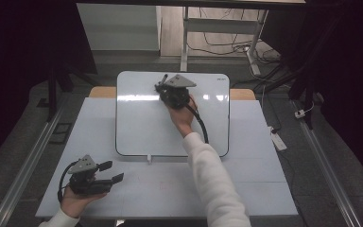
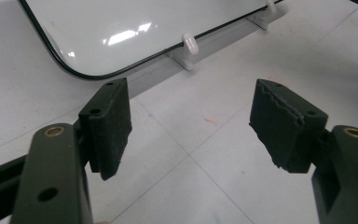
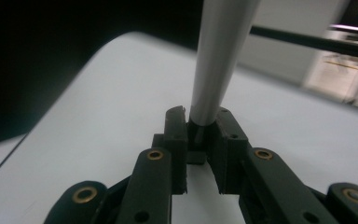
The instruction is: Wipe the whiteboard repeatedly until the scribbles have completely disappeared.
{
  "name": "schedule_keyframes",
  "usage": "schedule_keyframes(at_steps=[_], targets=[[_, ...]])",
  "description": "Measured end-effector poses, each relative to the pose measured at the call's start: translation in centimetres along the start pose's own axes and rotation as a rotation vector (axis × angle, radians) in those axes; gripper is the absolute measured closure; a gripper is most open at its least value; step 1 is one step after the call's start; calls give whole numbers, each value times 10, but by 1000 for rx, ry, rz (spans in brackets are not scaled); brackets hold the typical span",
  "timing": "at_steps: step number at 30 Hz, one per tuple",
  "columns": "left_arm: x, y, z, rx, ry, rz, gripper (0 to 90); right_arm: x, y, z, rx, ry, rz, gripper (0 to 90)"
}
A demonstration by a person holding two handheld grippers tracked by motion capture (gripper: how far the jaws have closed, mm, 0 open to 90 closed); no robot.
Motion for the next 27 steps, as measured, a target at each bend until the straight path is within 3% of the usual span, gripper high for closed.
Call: schedule_keyframes(at_steps=[1, 3, 6, 8, 9, 11, 13, 14, 16, 17, 18, 19, 20, 23, 24, 26, 27], targets=[[0, 0, 0, 1, 3, 0, 297, 4, 10, -1, -39, 16, 22, 777], [1, 0, 0, -1, 3, -5, 297, 4, 14, -1, -51, 14, 35, 777], [0, -2, 1, -1, 0, -6, 296, -7, -13, -1, 39, -28, -18, 777], [0, -1, 2, -3, -3, -1, 296, -11, -21, -2, 63, -41, -49, 777], [0, 0, 1, 0, -1, 0, 296, -9, -18, -2, 55, -33, -33, 777], [0, 1, 0, 1, 1, 1, 296, -1, -1, -2, -11, 3, 1, 777], [1, 0, 0, 1, 4, 0, 297, 3, 7, 0, -31, 16, 37, 776], [1, 0, 1, 0, 4, -4, 296, 2, 5, 1, -28, 15, 30, 777], [0, -1, 2, 1, -1, -6, 296, -5, -16, 3, 52, -11, 13, 777], [0, -2, 2, 0, -5, -5, 297, -10, -28, 5, 91, -32, -17, 777], [-1, -1, 2, -1, -6, -4, 296, -14, -34, 5, 109, -51, -53, 777], [-1, -1, 2, -1, -6, -2, 297, -14, -35, 6, 106, -50, -54, 777], [-1, -1, 1, -1, -4, -4, 297, -10, -30, 7, 95, -32, -25, 777], [0, -1, -1, 4, 2, -5, 297, 3, 1, 5, -18, 19, 41, 777], [0, -2, 0, 4, 3, -7, 296, 5, 8, 5, -33, 25, 54, 777], [0, -3, 1, 3, 0, -11, 297, 6, 8, 4, -33, 26, 49, 777], [-1, -3, 2, 2, -3, -12, 297, 4, 1, 5, -10, 17, 44, 776]])
Point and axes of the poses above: each handheld gripper's, and its own axes: z roughly forward along the jaws, x roughly out of its top, y roughly to its right, the point moved 10 cm from there along z, roughly forward along the jaws, and after that the axes turned 12 degrees about y, right-handed, at the moved point
